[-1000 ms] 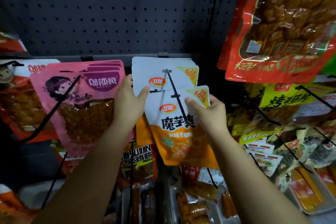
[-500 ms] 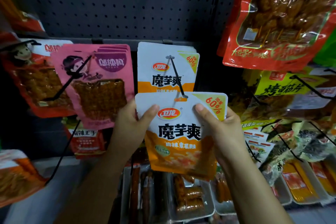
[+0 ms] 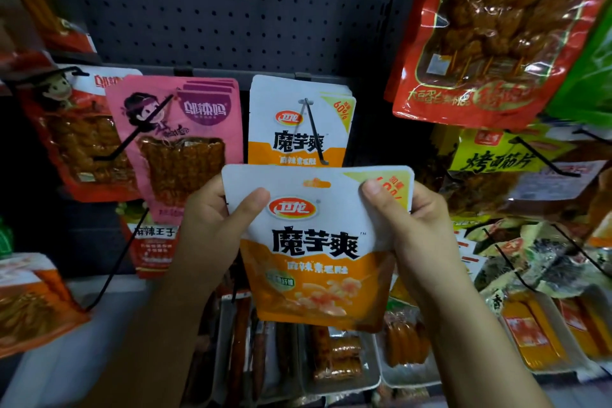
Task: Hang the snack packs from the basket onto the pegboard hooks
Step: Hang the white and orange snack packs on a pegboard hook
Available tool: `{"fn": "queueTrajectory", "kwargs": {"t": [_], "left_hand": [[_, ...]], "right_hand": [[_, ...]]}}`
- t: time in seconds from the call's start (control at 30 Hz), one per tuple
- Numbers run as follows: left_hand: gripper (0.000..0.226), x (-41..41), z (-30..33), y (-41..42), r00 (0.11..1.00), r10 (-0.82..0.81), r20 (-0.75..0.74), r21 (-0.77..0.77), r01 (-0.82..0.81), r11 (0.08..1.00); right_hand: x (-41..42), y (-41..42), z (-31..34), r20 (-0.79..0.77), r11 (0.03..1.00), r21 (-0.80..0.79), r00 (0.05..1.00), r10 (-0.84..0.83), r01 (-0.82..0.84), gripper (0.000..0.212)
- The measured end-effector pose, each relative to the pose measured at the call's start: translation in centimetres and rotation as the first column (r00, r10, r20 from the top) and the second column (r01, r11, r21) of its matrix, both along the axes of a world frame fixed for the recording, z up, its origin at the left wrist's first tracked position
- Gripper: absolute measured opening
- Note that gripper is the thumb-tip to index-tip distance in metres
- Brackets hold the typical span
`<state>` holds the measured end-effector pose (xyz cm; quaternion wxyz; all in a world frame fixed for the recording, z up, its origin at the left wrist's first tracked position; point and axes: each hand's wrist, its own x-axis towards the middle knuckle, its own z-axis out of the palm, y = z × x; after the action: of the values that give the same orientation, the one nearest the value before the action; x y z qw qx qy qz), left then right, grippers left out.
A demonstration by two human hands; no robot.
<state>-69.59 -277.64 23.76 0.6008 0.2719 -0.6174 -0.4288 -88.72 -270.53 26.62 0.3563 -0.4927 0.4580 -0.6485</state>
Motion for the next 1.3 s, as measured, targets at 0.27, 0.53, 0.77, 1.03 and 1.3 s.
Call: {"fn": "queueTrajectory", "kwargs": {"t": [0.27,0.53,0.77,1.03,1.3], "left_hand": [[0.019,-0.6,1.8,-0.8,0.999,-0.025,-0.043,-0.005,0.025,1.000],[0.020,-1.1,0.9,-1.7,0.999,-0.032,-0.002,0.100,0.032,0.994],[0.025,0.1,-3.0,-4.0,0.988,-0.062,0.140,0.224,0.030,0.974],[0.015,-0.3,-5.3,-8.0,0.925,0.093,0.370,0.193,-0.174,0.966],[0.015,-1.9,-3.7,-12.6,0.755,0.372,0.540,-0.025,-0.427,0.904]], "right_hand": [[-0.1,-1.1,0.9,0.069,0.999,0.023,0.997,-0.047,0.045,0.019],[-0.1,-3.0,-0.6,0.131,0.994,0.061,0.986,-0.102,0.095,0.018],[0.1,-6.1,-1.1,0.155,0.978,0.090,0.967,-0.201,0.189,0.013],[-0.7,-11.6,-1.1,0.056,0.956,0.079,0.956,-0.288,0.283,0.015],[-2.2,-16.7,-1.0,-0.321,0.879,0.094,0.850,-0.417,0.467,0.037]]}}
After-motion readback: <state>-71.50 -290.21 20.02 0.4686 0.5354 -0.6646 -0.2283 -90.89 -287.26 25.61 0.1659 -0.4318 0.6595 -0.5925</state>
